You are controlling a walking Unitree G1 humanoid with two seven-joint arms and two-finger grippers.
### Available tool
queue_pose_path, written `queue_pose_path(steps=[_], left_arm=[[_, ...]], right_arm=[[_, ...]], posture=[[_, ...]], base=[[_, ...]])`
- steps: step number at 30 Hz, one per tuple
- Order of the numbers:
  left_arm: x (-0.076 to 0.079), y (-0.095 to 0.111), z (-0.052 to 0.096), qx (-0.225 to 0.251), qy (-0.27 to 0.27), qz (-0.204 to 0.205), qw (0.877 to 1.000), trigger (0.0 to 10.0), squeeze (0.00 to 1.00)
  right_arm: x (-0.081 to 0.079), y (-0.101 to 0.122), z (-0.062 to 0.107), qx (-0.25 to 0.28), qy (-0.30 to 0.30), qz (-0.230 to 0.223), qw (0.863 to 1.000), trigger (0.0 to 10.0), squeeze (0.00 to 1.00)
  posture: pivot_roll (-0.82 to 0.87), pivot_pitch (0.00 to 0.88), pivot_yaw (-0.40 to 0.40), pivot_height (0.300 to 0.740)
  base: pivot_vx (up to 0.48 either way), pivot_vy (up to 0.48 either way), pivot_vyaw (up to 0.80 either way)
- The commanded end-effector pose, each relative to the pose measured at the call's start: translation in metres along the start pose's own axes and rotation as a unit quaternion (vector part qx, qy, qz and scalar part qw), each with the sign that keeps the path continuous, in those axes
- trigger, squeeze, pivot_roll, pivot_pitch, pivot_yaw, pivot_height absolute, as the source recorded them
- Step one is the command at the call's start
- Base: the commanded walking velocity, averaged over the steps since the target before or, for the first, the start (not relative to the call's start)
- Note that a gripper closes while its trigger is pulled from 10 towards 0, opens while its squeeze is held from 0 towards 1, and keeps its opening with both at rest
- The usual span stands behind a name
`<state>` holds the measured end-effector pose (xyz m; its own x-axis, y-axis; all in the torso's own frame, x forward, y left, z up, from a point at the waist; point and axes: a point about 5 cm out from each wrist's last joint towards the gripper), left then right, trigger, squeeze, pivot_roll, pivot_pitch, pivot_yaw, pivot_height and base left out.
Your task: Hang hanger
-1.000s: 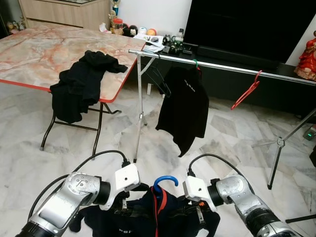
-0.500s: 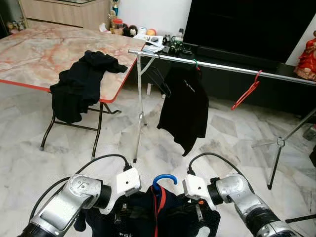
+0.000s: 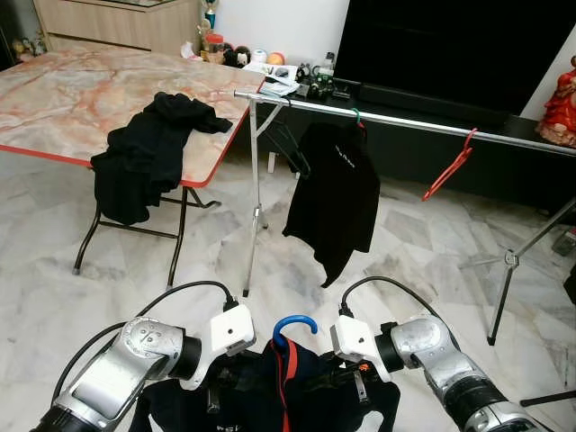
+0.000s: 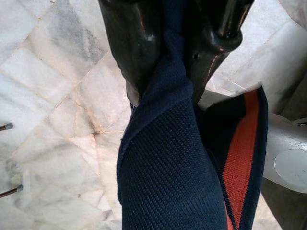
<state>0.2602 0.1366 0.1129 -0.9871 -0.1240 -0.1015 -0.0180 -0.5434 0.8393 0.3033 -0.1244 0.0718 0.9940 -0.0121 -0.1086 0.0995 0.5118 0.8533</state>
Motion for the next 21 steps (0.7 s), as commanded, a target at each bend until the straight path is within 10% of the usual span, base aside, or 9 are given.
queue_pose_path(steps=[1, 19, 21], left_arm=[[0.0057, 0.002, -0.0064, 0.009, -0.022, 0.002, 1.0, 0.0, 0.0], [0.0037, 0.0014, -0.0029, 0.023, -0.004, 0.009, 1.0, 0.0, 0.0], [0.0025, 0.002, -0.0028, 0.023, -0.002, 0.008, 1.0, 0.0, 0.0]], right_arm=[[0.0112, 0.0226, 0.0096, 0.041, -0.029, 0.027, 0.998, 0.0, 0.0], [0.0132, 0.0217, 0.0111, 0.047, -0.046, 0.014, 0.998, 0.0, 0.0], [0.0137, 0.0207, 0.0117, 0.045, -0.051, 0.013, 0.998, 7.7, 0.0]], posture=[[0.12, 0.015, -0.119, 0.74], [0.12, 0.003, -0.098, 0.74], [0.12, 0.001, -0.096, 0.74]], base=[[0.0, 0.0, 0.0], [0.0, 0.0, 0.0], [0.0, 0.0, 0.0]])
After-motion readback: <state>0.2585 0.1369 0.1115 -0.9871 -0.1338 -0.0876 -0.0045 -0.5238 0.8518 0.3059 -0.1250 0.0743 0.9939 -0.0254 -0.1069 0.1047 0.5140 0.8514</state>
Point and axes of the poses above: a point about 5 cm out from each wrist's last joint towards the gripper, its own z axis pointing back from the gripper into the wrist, its own y axis along the axis of the wrist's last joint, x = y × z, and after that the axes turned 8 degrees about -z, right-handed
